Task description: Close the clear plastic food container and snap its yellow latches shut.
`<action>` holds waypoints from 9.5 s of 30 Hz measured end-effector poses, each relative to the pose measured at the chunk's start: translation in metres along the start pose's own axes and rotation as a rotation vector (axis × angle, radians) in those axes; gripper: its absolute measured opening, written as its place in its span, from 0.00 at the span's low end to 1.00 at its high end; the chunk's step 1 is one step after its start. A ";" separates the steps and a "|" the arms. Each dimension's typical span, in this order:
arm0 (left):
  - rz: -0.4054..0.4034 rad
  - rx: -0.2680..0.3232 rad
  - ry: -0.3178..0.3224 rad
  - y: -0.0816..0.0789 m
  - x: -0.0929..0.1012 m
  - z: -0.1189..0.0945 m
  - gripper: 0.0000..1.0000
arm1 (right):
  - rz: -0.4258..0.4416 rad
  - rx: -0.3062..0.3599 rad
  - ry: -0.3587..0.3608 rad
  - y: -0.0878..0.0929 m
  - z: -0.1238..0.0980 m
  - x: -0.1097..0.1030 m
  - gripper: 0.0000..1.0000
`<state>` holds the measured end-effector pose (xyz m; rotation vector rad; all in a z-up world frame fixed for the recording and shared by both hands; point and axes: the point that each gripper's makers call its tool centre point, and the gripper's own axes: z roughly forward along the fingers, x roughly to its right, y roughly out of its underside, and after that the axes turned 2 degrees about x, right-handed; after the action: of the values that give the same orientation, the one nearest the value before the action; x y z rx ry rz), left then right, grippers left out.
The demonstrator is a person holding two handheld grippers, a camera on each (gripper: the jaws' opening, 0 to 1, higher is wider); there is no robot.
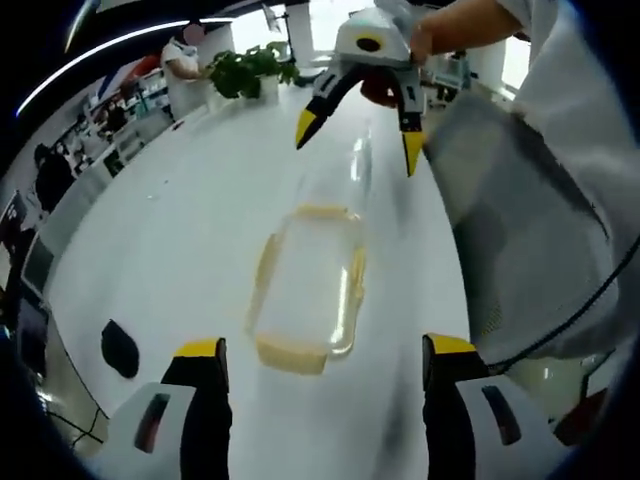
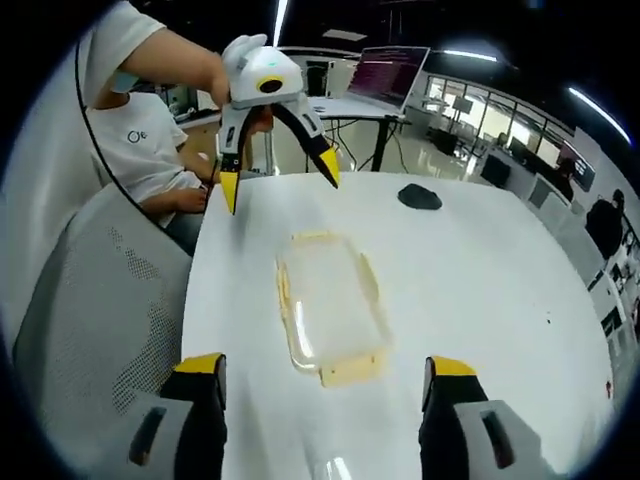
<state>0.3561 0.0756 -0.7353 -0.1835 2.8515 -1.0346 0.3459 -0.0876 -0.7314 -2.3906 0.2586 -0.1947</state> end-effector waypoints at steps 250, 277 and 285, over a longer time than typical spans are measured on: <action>0.211 -0.188 0.119 -0.199 0.017 0.140 0.36 | -0.109 -0.211 -0.163 0.160 -0.166 0.065 0.37; 0.218 -0.236 0.137 -0.185 0.018 0.162 0.37 | -0.104 -0.229 -0.161 0.181 -0.150 0.063 0.37; 0.201 -0.229 0.147 -0.185 0.017 0.163 0.37 | -0.106 -0.218 -0.165 0.183 -0.148 0.066 0.37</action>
<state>0.3758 -0.1710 -0.7418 0.1659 3.0369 -0.7113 0.3546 -0.3318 -0.7416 -2.6212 0.0789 -0.0181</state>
